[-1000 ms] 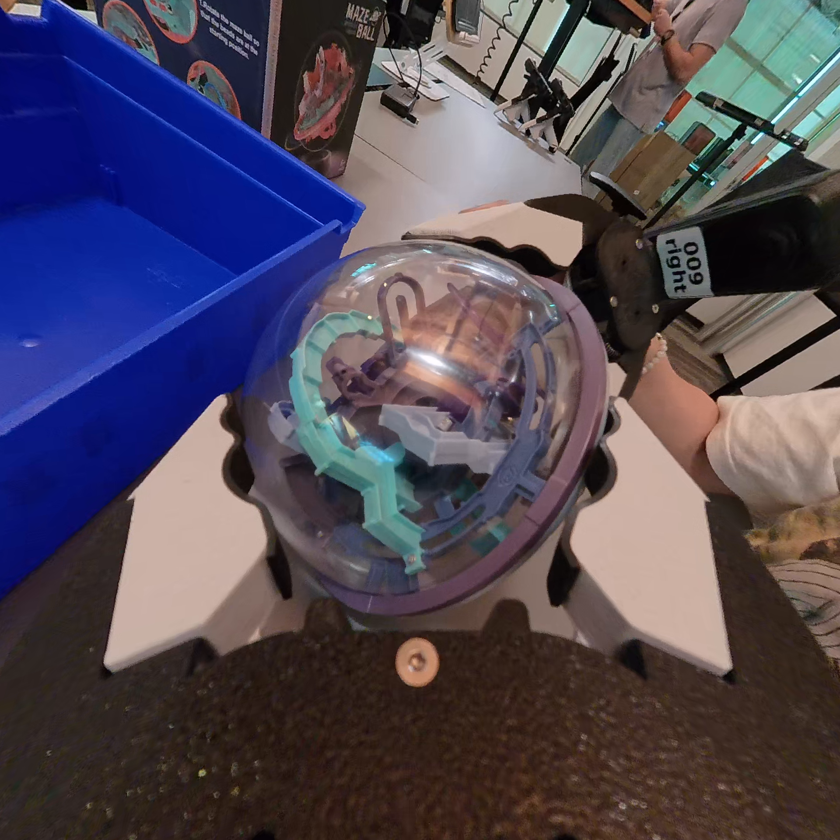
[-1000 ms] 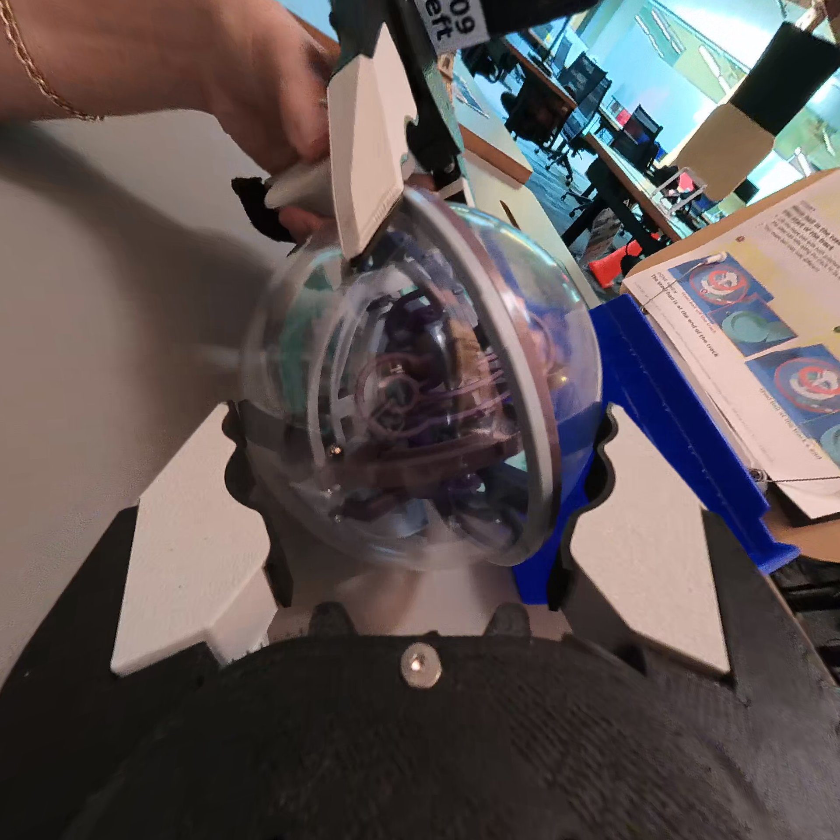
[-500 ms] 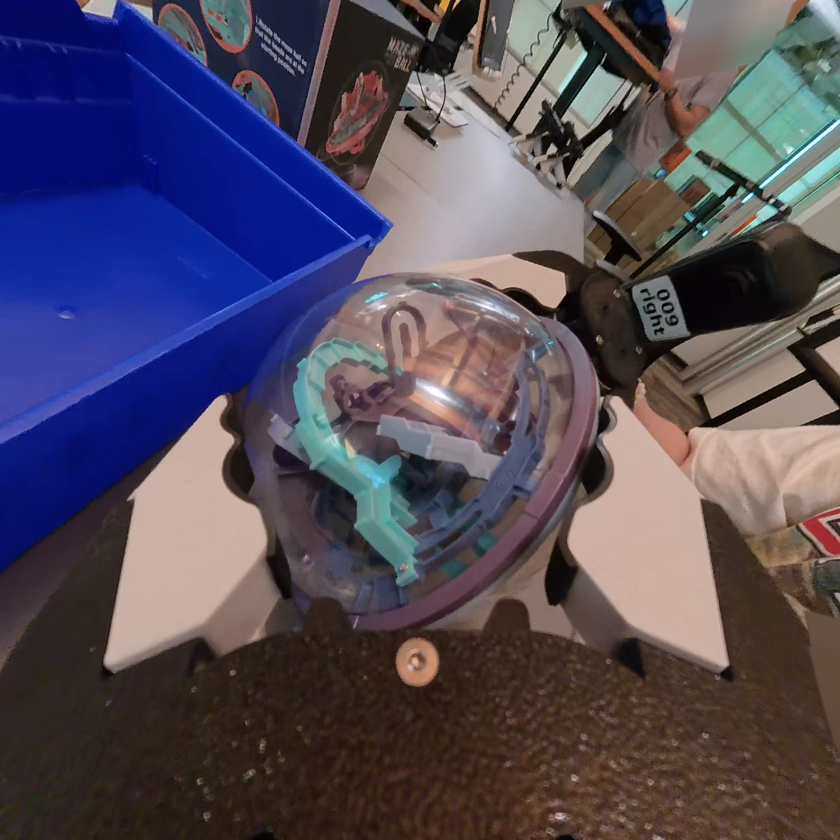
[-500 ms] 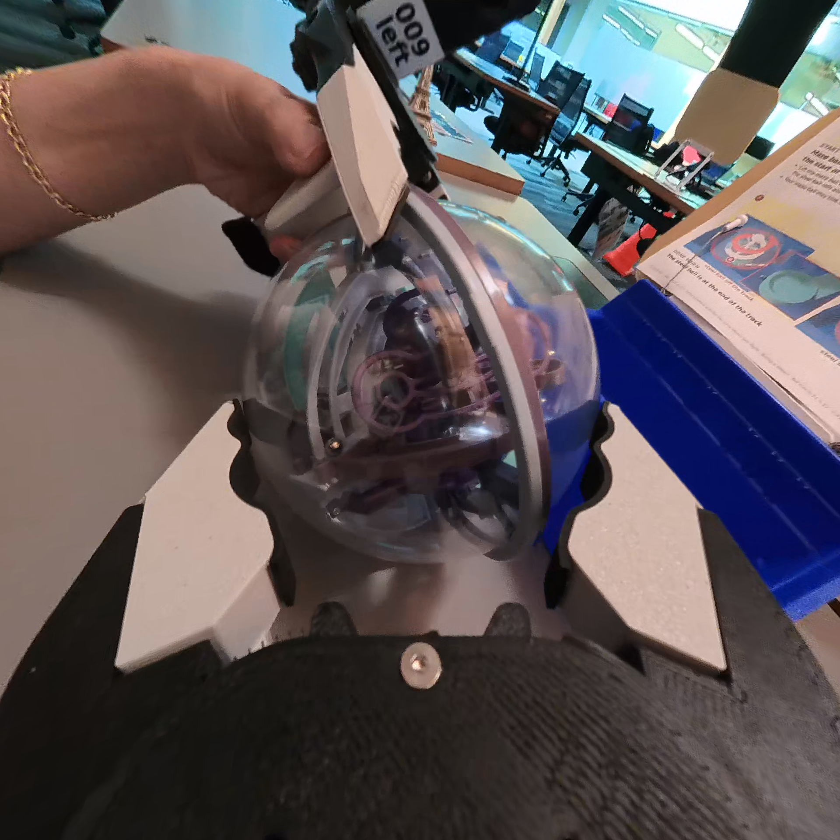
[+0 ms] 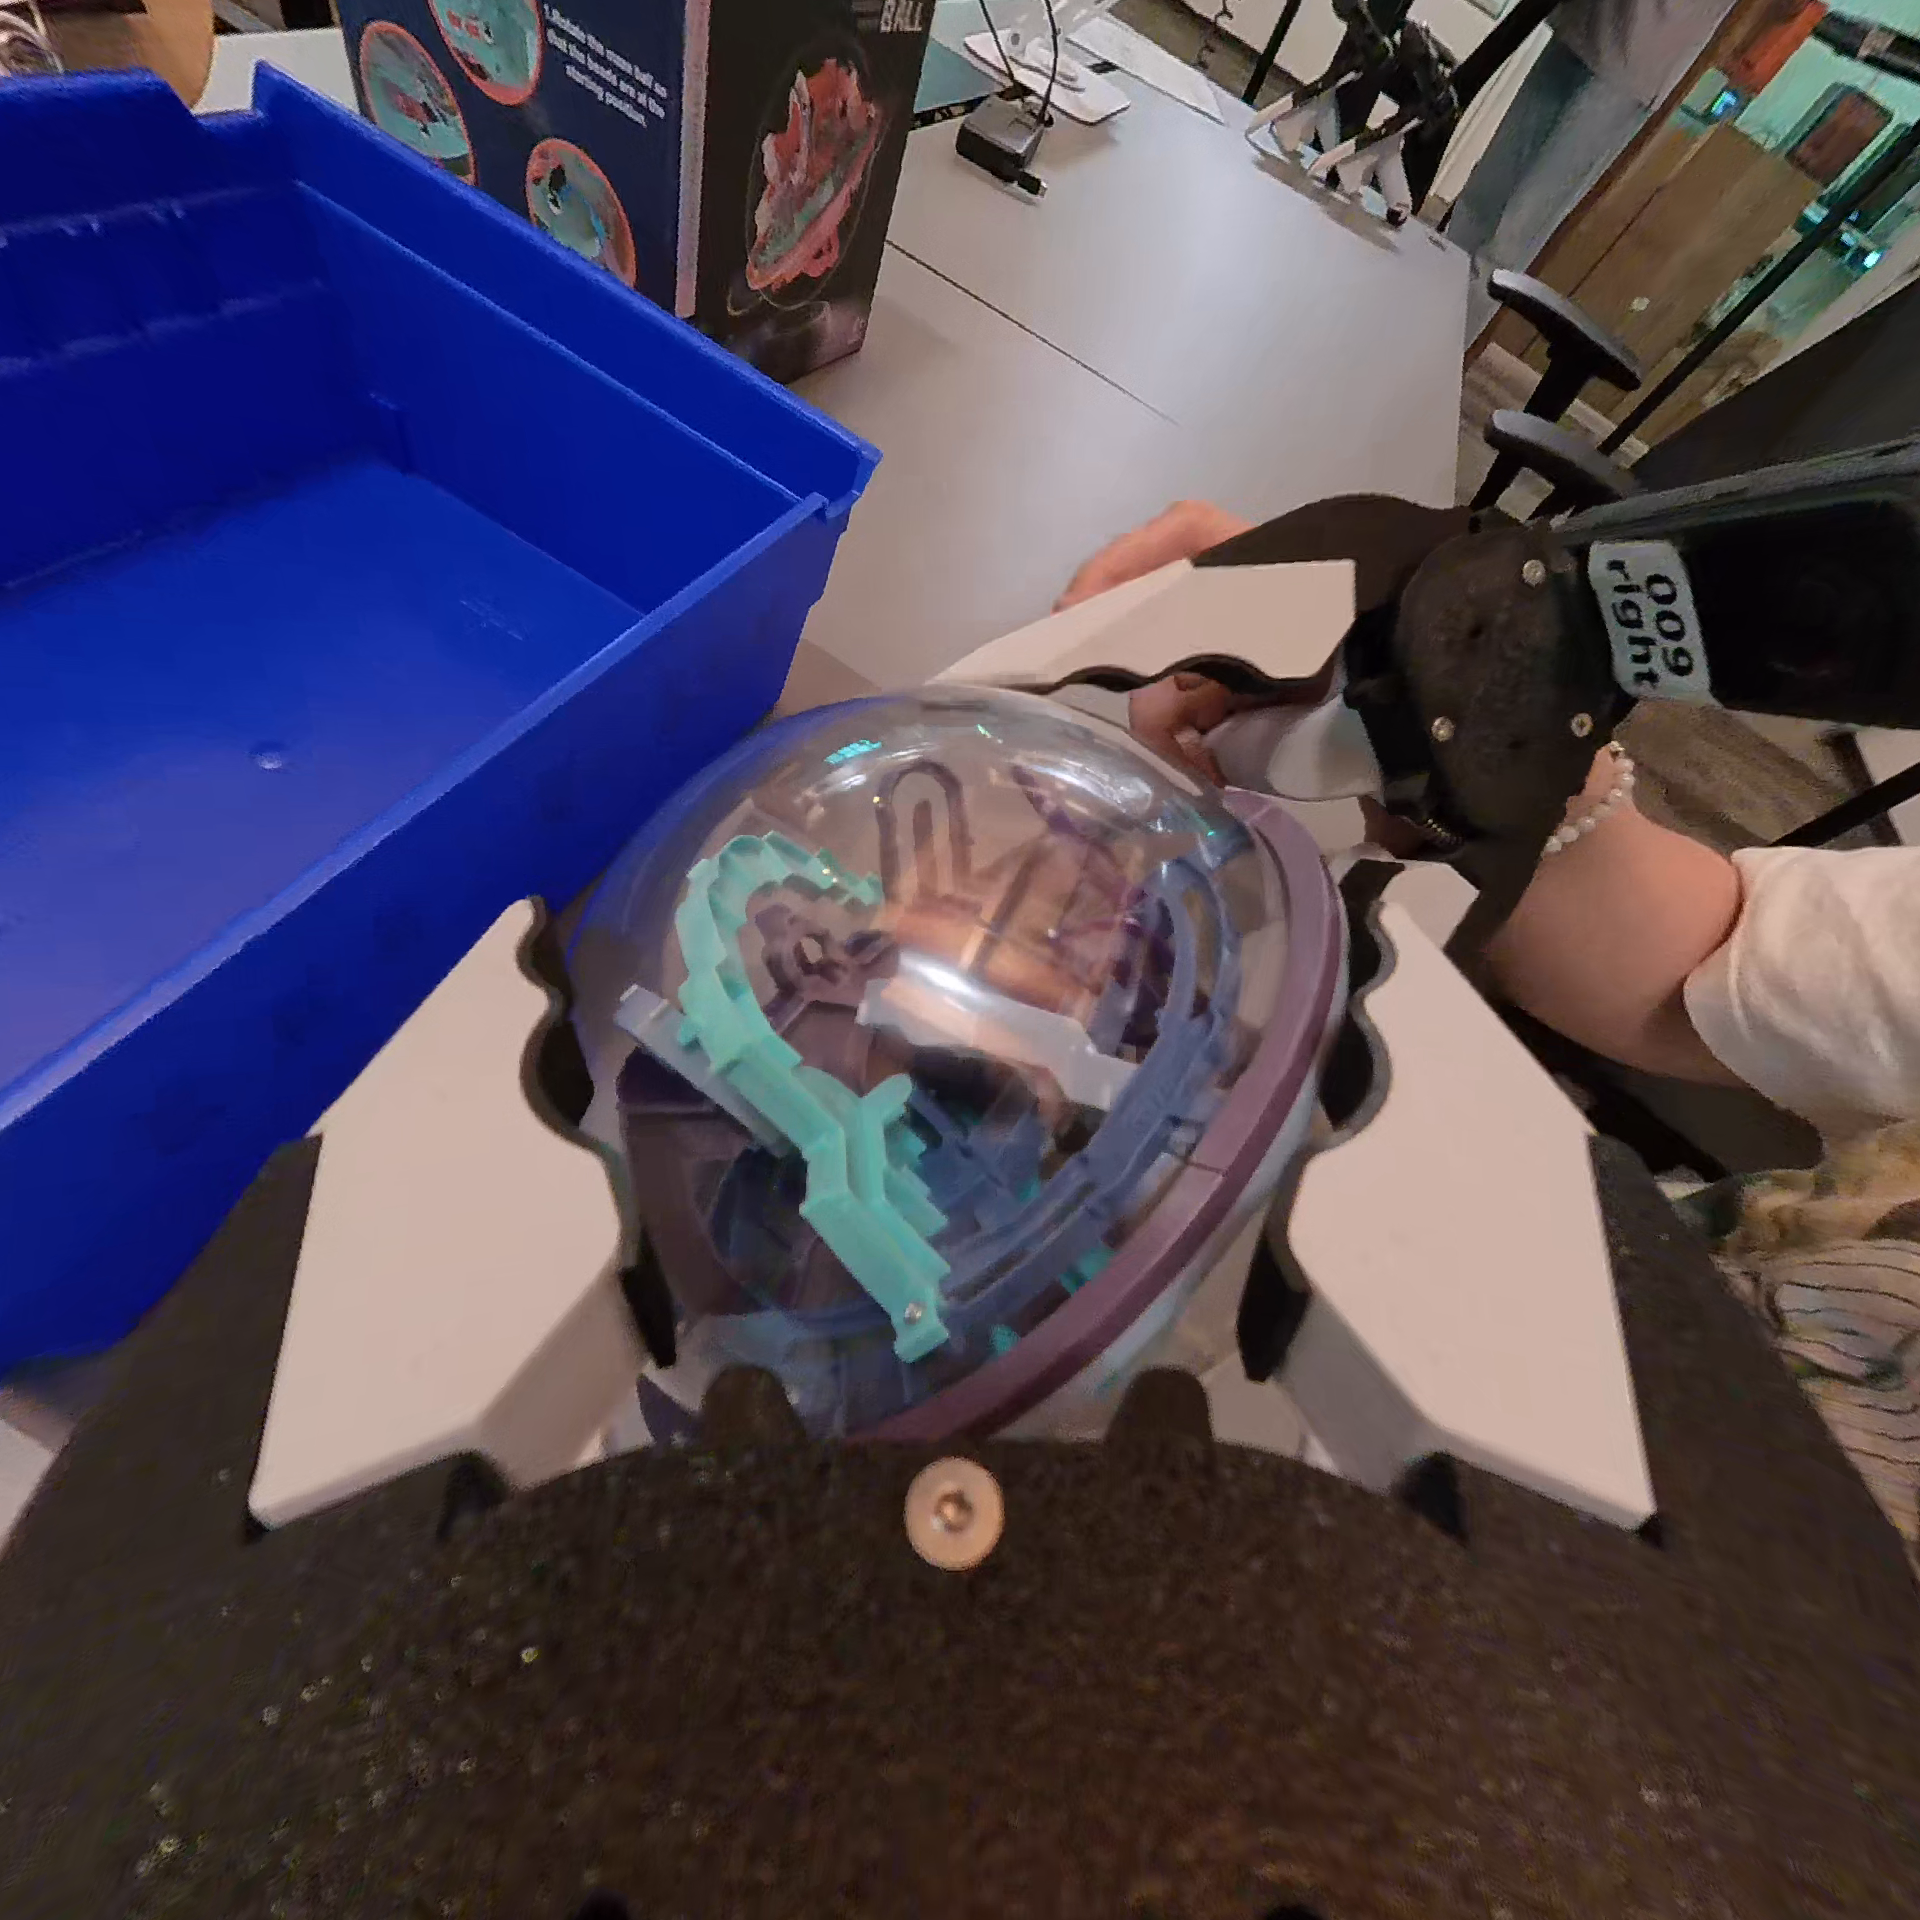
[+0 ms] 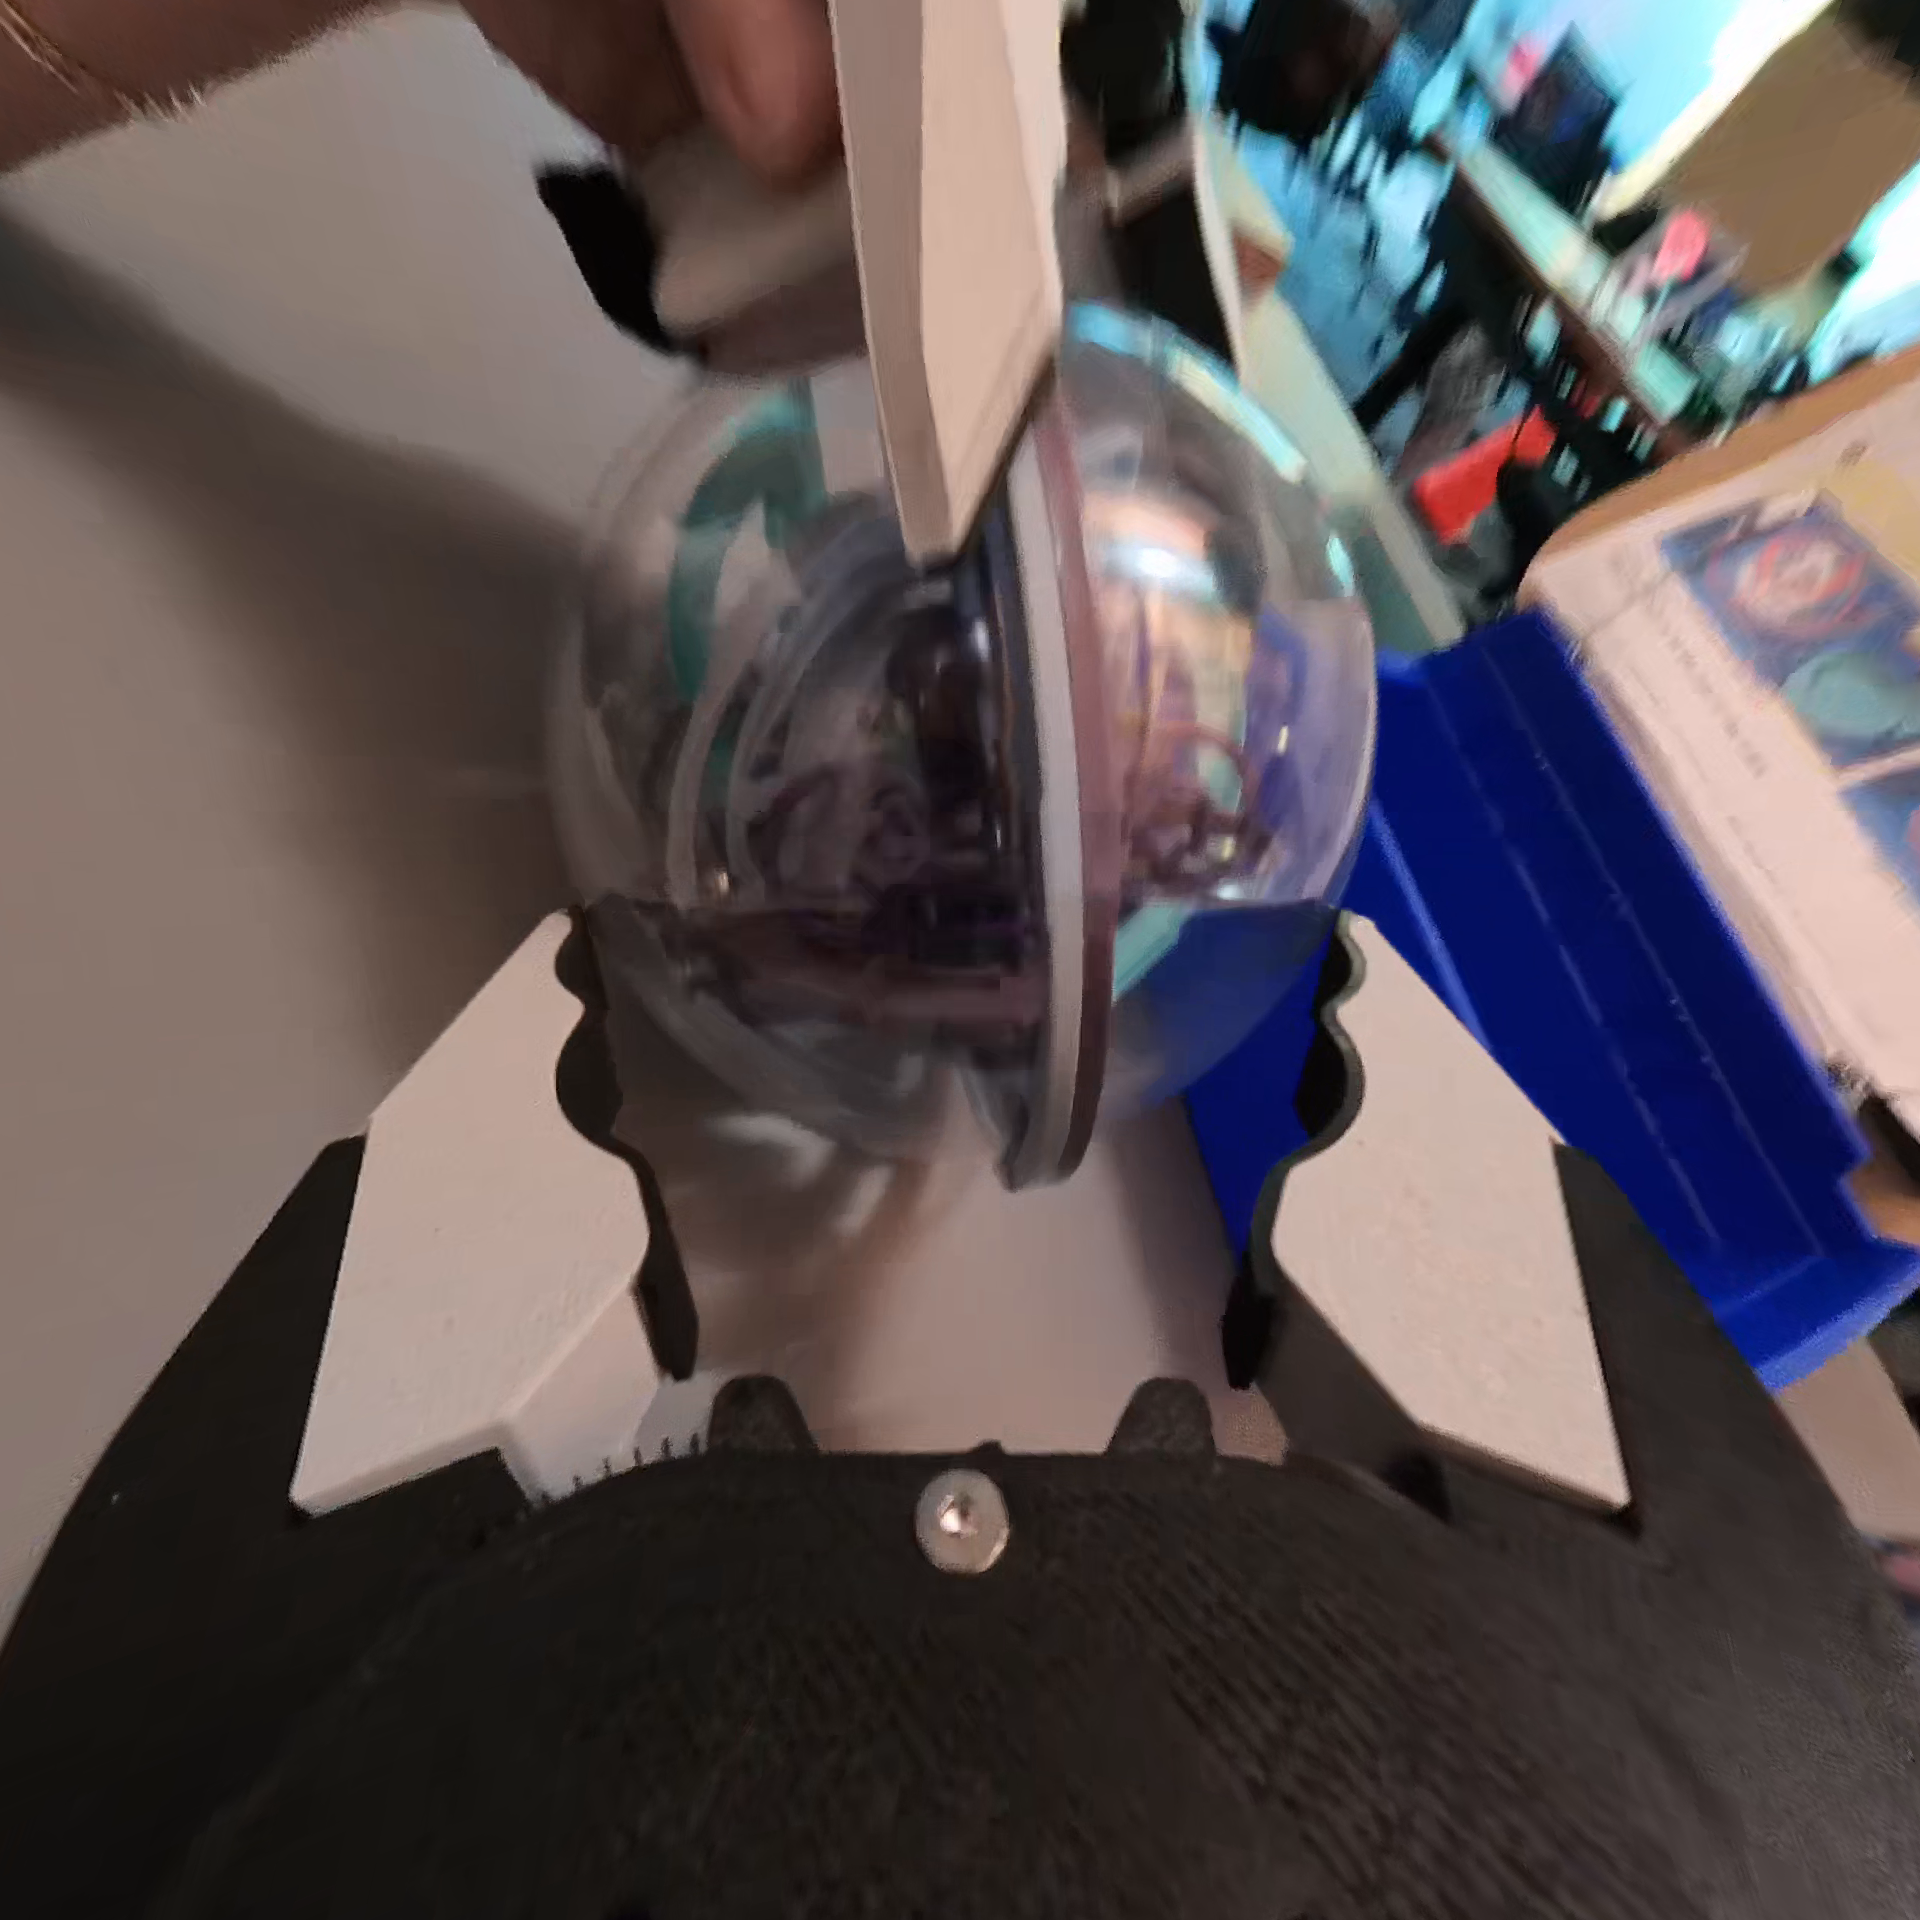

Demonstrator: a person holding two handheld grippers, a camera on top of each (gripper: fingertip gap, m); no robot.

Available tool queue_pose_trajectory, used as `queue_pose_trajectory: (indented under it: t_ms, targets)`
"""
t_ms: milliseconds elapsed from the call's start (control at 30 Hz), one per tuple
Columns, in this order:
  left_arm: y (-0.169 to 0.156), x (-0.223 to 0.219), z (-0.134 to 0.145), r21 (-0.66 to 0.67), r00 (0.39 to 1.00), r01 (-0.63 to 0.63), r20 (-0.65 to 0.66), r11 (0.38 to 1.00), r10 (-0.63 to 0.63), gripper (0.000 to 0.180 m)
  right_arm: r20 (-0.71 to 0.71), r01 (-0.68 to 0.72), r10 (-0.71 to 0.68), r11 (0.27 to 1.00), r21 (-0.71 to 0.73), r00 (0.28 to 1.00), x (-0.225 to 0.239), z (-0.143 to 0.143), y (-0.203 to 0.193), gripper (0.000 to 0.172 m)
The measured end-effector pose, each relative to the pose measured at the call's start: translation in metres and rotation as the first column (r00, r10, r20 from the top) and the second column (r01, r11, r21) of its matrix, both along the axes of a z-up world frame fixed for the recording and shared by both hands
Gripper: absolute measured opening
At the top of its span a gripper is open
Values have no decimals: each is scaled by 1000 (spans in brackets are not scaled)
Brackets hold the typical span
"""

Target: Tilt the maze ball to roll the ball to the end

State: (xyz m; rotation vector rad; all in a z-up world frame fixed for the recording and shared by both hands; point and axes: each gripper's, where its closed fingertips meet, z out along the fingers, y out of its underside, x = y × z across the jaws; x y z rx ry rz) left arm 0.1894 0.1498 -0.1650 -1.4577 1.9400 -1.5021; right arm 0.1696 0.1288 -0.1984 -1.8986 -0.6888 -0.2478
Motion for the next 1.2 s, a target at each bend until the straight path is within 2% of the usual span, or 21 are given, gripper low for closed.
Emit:
queue_pose_trajectory:
  t_ms: [67, 200, 333, 400, 433, 533, 567, 633, 700, 733, 800, 867, 900, 933, 1033, 1100, 1200]
  targets:
    - [-4, 1, 0, 16, 1000, 8, 9, 1000, -8, 141, -4, -56, 57, 993, 104, 998, -11, 13, 5, 137]
    - [-7, 4, 1, -5, 1000, 9, 28, 1000, -9, 142, -54, -35, 42, 991, 129, 998, -9, 7, 14, 151]
    - [2, 9, 5, -92, 998, -19, 56, 996, 24, 143, -54, 17, -10, 992, 122, 998, -5, 6, 20, 151]
    - [11, 11, 10, -139, 996, -50, 73, 989, 61, 136, -68, 44, -36, 992, 121, 997, -3, 6, 22, 150]
    - [17, 12, 9, -127, 994, -72, 69, 989, 82, 131, -75, 49, -40, 991, 122, 996, -4, 7, 23, 149]
    - [28, 10, 9, -75, 990, -118, 72, 990, 123, 134, -108, 68, -54, 990, 125, 993, -5, 10, 25, 147]
    - [27, 7, 14, -85, 991, -99, 83, 991, 106, 134, -109, 73, -60, 989, 126, 992, -6, 11, 25, 146]
    - [15, -7, 30, -180, 994, 19, 113, 984, 1, 132, -110, 79, -64, 988, 133, 992, -7, 11, 27, 146]
    - [19, -18, 44, -244, 989, 70, 145, 967, -35, 127, -116, 82, -66, 987, 141, 991, -7, 11, 28, 146]
    - [25, -24, 41, -210, 989, 77, 139, 975, -48, 127, -118, 82, -65, 986, 145, 991, -7, 11, 28, 146]
    - [37, -34, 24, -51, 994, 55, 95, 997, -50, 130, -129, 81, -61, 985, 154, 990, -7, 12, 28, 146]
    - [37, -40, 15, 53, 995, 60, 76, 997, -64, 129, -137, 80, -58, 984, 159, 989, -7, 13, 28, 145]
    - [29, -44, 12, 74, 994, 91, 49, 993, -95, 126, -139, 80, -57, 984, 162, 989, -7, 13, 29, 145]
    - [24, -46, 4, 111, 994, 110, 5, 988, -111, 130, -143, 80, -56, 983, 166, 988, -7, 12, 29, 146]
    - [29, -49, -29, 328, 988, 107, -138, 939, -64, 130, -172, 85, -54, 980, 179, 984, -4, 11, 29, 146]
    - [28, -49, -40, 385, 982, 108, -186, 917, -37, 136, -201, 88, -51, 980, 179, 978, -2, 10, 30, 147]
    - [25, -38, -41, 374, 981, 74, -196, 925, 0, 141, -186, 102, -70, 981, 167, 980, 1, 4, 32, 152]
